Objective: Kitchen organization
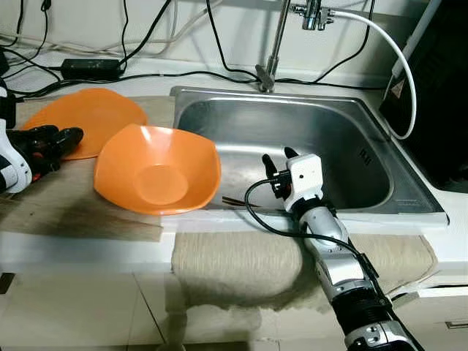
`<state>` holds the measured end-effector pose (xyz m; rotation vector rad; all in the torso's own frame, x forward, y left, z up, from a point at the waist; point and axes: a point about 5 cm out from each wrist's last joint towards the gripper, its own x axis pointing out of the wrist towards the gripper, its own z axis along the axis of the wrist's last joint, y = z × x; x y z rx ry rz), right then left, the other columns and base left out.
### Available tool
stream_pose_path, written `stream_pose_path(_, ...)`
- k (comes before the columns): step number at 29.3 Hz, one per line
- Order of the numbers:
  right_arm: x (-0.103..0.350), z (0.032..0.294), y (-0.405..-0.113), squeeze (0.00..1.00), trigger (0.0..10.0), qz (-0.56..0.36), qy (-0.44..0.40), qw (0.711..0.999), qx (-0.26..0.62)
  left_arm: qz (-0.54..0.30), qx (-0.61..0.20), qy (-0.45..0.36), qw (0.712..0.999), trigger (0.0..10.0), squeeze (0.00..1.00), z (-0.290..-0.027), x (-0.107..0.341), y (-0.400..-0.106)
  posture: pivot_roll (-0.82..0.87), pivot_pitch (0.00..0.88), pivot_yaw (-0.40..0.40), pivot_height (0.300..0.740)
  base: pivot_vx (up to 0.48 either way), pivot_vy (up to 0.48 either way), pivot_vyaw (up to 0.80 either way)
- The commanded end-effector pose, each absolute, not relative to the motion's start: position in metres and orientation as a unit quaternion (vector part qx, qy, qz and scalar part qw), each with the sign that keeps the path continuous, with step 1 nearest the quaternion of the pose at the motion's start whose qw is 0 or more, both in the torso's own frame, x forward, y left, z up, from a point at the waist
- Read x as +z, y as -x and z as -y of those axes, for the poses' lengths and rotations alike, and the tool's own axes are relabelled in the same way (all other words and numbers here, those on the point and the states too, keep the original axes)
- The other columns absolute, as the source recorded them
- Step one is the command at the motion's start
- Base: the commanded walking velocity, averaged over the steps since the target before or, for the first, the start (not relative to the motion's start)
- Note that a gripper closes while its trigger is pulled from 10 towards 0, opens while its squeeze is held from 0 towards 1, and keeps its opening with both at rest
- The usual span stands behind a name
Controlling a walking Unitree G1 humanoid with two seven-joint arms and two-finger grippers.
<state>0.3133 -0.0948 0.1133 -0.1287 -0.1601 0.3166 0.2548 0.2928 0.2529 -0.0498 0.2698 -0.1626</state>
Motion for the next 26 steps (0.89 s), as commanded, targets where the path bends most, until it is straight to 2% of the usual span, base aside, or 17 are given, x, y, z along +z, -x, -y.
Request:
stream_pose_path(1, 0.106, 0.095, -0.314, 0.00, 10.0, 0.061, 0.067, 0.983, 0.161, -0.139, -0.102, 0.034, 0.984, 10.0, 1.00, -0.285, 0.251, -0.253, 0.25, 0.000, -0.053, 0.740, 0.000, 0.000, 0.00)
stream_pose_path(6, 0.106, 0.096, -0.314, 0.00, 10.0, 0.062, 0.067, 0.983, 0.160, -0.153, -0.126, 0.047, 0.979, 10.0, 1.00, -0.277, 0.240, -0.251, 0.24, 0.000, -0.052, 0.740, 0.000, 0.000, 0.00)
stream_pose_path(24, 0.103, 0.096, -0.312, 0.00, 10.0, 0.058, 0.069, 0.983, 0.163, -0.162, -0.145, 0.052, 0.975, 10.0, 1.00, -0.271, 0.240, -0.243, 0.24, 0.003, -0.055, 0.740, 0.000, 0.000, 0.00)
stream_pose_path(25, 0.103, 0.096, -0.312, 0.00, 10.0, 0.058, 0.068, 0.983, 0.163, -0.165, -0.150, 0.053, 0.973, 10.0, 0.56, -0.268, 0.238, -0.244, 0.24, 0.004, -0.055, 0.740, 0.000, 0.000, 0.00)
stream_pose_path(26, 0.103, 0.096, -0.312, 0.00, 10.0, 0.058, 0.068, 0.983, 0.163, -0.165, -0.150, 0.053, 0.973, 10.0, 0.56, -0.268, 0.238, -0.244, 0.24, 0.004, -0.055, 0.740, 0.000, 0.000, 0.00)
